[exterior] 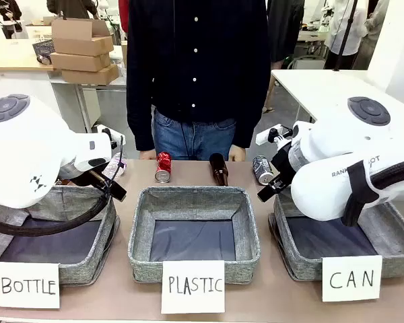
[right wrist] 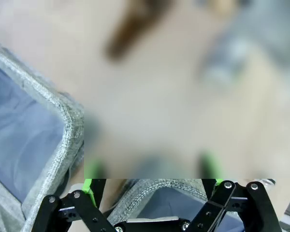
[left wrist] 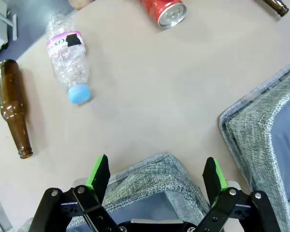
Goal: Sort the can waste into the basket.
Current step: Pick up the can waste from the table and place it in the right Fabric basket.
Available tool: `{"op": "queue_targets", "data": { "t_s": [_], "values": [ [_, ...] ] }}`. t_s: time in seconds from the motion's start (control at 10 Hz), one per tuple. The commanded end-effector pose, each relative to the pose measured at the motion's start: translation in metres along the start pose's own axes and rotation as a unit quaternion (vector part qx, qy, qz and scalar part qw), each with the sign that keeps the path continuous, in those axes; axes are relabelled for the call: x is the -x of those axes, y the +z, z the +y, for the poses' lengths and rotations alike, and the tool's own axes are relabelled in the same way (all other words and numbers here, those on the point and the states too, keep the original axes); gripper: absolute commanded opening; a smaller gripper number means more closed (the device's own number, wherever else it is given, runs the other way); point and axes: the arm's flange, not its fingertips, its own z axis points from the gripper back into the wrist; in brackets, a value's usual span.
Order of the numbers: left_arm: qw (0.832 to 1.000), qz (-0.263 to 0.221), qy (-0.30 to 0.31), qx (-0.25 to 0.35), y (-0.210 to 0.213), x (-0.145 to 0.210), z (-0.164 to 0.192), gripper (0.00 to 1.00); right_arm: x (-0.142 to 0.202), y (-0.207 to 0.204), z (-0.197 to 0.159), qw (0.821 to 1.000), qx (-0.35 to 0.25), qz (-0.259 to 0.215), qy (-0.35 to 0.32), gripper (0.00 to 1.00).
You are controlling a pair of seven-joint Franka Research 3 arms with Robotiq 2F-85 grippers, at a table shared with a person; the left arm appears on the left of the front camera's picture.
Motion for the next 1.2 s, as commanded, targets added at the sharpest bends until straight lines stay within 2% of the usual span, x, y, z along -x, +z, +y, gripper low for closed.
{"op": "queue_targets", "data": {
  "t_s": [0.0, 0.9, 1.0, 1.1],
  "values": [
    [1.000, 0.000, 0.000, 0.000, 0.000, 0.000, 0.000, 1.00, 0.000, 0.000, 0.000, 1.000, 0.000, 0.000, 0.000, 1.00],
    [1.000, 0.000, -0.001, 0.000, 0.000, 0.000, -0.001, 1.00, 0.000, 0.000, 0.000, 1.000, 0.000, 0.000, 0.000, 1.00],
    [0.998, 0.020, 0.064, -0.014, 0.052, -0.017, -0.012, 1.00, -0.012, 0.049, 0.001, 0.999, -0.011, 0.025, -0.031, 1.00],
    [0.996, -0.003, 0.092, -0.019, 0.110, -0.016, -0.027, 1.00, -0.013, 0.099, 0.003, 0.999, -0.024, 0.015, -0.044, 1.00]
  ]
}}
